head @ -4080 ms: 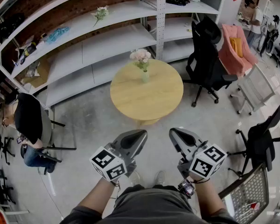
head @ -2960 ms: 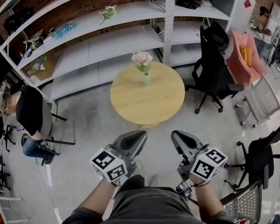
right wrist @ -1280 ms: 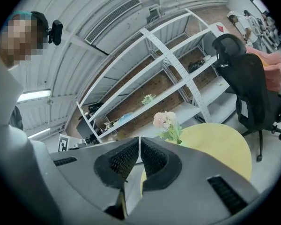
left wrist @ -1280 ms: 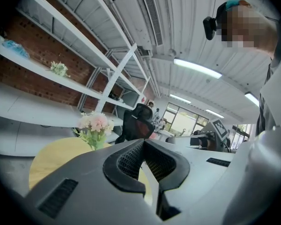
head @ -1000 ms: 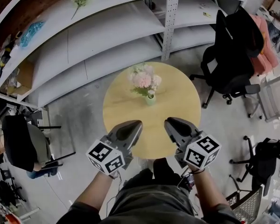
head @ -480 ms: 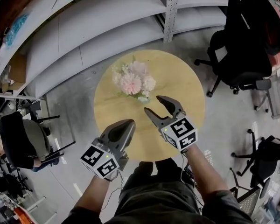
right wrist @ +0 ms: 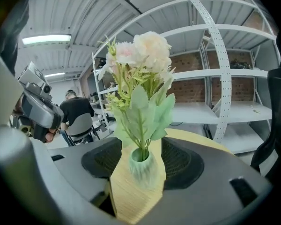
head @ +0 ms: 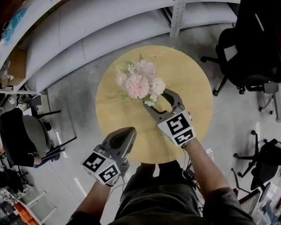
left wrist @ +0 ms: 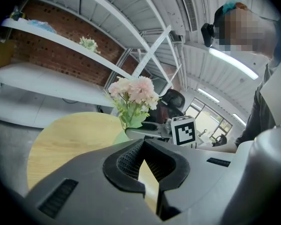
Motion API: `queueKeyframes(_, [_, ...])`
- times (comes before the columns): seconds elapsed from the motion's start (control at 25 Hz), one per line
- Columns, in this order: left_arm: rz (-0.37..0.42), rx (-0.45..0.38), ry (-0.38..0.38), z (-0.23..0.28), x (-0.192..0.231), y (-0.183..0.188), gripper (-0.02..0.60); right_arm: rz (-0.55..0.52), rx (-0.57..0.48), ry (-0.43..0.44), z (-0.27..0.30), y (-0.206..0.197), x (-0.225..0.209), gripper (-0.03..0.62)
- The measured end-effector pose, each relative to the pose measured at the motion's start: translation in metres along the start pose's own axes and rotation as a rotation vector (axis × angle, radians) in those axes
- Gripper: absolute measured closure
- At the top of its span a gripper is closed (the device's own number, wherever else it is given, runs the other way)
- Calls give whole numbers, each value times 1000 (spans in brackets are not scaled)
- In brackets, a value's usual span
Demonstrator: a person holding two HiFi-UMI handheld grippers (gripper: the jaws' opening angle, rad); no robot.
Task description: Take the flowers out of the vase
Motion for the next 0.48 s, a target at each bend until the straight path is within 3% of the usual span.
queueKeyframes(0.4, [-31,6,2,-4,4,-10,572,-73,0,-17,16,4,-2,376])
queueKeyframes(0.48, [-33,5,2,-5,5,-10,572,-76,-13,-33,15,5,-1,405])
Point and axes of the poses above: the fingertips, and each gripper's own axes: z forward along the fingers, x to its left, y out of its top, the point moved 9 cm from there along -z, backward along the fingers, and after that the axes turned 2 degrees about z, right-handed, at the moved point
